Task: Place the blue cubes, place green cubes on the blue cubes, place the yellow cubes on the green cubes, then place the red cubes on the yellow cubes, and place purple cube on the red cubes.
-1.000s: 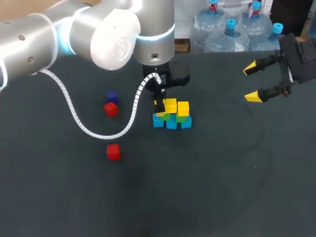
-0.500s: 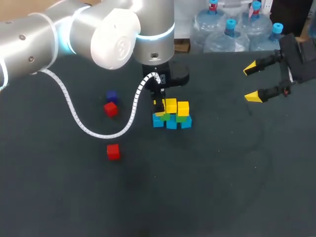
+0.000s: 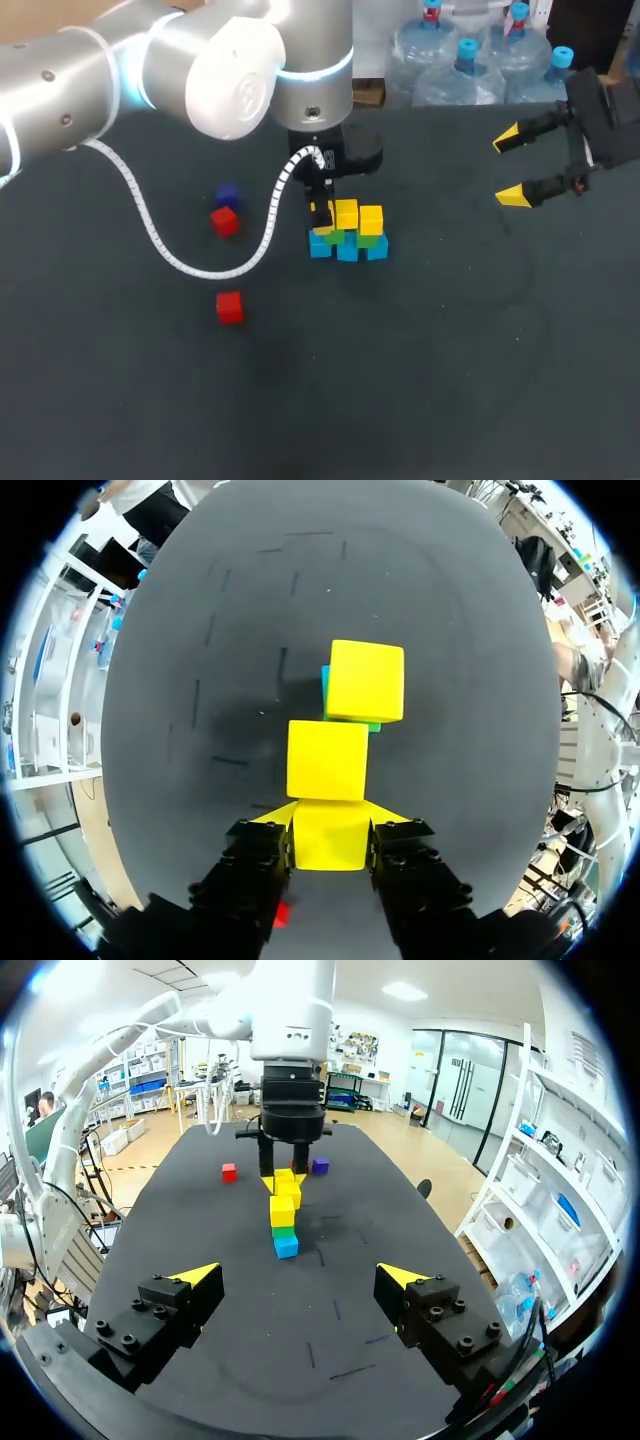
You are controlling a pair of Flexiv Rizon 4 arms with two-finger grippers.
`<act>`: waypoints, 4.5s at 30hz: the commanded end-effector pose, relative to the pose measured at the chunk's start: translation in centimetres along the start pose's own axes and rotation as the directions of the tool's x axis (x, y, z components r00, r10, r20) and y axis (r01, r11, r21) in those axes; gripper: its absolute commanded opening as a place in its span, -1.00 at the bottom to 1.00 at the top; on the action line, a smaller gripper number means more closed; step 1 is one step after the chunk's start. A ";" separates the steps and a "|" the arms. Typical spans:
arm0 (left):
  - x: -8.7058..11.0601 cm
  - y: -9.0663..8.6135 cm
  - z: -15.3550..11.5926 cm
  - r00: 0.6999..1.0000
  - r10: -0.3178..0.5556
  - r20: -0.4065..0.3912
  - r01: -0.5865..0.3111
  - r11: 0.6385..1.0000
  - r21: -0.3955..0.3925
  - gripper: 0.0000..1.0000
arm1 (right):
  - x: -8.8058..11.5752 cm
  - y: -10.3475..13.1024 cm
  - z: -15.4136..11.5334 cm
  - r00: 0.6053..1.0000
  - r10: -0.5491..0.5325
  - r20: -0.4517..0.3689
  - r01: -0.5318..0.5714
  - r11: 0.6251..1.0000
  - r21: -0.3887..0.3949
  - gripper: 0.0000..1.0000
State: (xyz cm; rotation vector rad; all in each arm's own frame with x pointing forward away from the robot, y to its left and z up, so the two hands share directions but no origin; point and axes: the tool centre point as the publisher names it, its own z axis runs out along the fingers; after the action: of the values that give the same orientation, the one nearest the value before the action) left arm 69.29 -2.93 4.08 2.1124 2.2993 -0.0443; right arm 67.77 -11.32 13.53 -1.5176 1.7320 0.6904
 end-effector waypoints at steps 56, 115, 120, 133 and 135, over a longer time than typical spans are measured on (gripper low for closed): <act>1.1 0.1 -1.8 0.996 -0.013 0.083 0.017 0.999 -0.047 1.00 | 0.0 -0.1 0.1 1.000 -0.001 0.001 0.001 1.000 0.000 1.00; 13.3 1.7 -2.0 0.940 -0.341 0.026 0.342 0.939 -0.028 1.00 | 0.0 -0.1 0.1 1.000 -0.001 0.001 0.001 1.000 0.000 1.00; 13.4 2.4 -1.6 0.930 -0.368 -0.016 0.368 0.930 -0.028 1.00 | 0.0 -0.1 0.1 1.000 -0.001 0.001 0.001 1.000 0.000 1.00; 12.4 2.6 0.6 0.923 -0.385 -0.007 0.385 0.923 0.028 1.00 | 0.0 -0.1 0.1 1.000 -0.001 0.001 0.001 1.000 0.000 1.00; 12.6 2.4 0.6 0.922 -0.386 -0.016 0.386 0.922 0.025 1.00 | 0.0 -0.1 0.1 1.000 -0.001 0.001 0.001 1.000 0.000 1.00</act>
State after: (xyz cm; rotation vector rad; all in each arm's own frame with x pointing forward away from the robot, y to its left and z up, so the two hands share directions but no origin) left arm 70.59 9.77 2.98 1.6321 2.6934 -0.0759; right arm 67.78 -11.31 13.52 -1.5177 1.7320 0.6904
